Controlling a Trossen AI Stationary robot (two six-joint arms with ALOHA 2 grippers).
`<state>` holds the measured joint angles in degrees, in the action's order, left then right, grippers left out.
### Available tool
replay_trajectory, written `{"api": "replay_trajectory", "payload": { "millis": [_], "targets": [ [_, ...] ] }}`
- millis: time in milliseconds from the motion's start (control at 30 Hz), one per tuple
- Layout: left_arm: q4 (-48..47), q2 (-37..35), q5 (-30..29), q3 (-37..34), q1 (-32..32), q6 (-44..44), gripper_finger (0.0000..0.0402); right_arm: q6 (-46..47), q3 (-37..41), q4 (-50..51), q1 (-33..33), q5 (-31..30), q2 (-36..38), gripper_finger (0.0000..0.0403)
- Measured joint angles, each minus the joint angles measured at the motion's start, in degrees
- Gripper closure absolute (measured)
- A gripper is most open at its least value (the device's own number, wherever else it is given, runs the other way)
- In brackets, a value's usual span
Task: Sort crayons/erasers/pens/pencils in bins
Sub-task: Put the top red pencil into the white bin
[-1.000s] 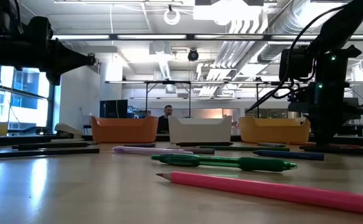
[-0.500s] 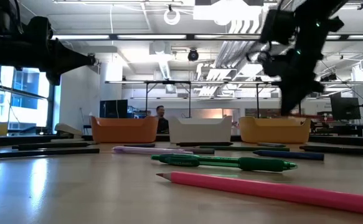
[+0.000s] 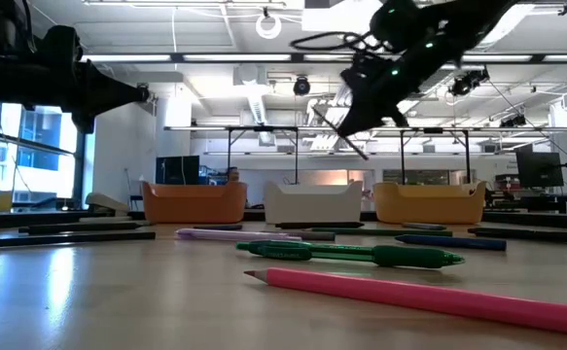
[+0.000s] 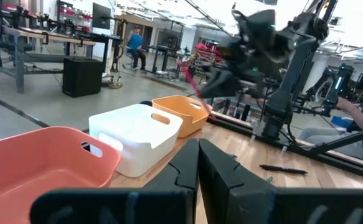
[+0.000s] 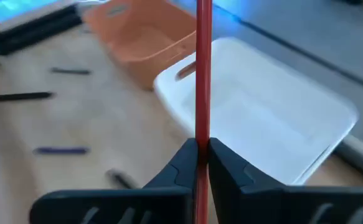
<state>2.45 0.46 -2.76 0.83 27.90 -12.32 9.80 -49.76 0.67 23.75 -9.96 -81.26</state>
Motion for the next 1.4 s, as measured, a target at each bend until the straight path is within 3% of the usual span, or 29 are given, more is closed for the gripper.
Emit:
{"api": "replay_trajectory", "payload": {
  "millis": [133,333,467,633,1400],
  "targets": [
    [0.0,0.0,0.0,0.0,0.0,0.0,0.0401,-7.6,-11.1,3.9,4.4,4.6,-9.2,0.0391],
    [0.0,0.0,0.0,0.0,0.0,-0.1,0.0401,-18.7,-29.8,17.9,8.2,7.5,-23.5,0.0391],
    [-0.1,0.0,0.0,0.0,0.0,-0.1,0.0401,-23.0,-36.5,23.7,9.5,8.0,-30.8,0.0391],
    [-0.1,0.0,0.0,0.0,0.0,0.0,0.0401,-24.9,-37.5,25.8,10.0,10.4,-34.9,0.0391],
    [0.0,0.0,0.0,0.0,0.0,0.0,0.0401,-22.7,-37.5,30.9,12.3,11.8,-37.2,0.0391]
  ]
}}
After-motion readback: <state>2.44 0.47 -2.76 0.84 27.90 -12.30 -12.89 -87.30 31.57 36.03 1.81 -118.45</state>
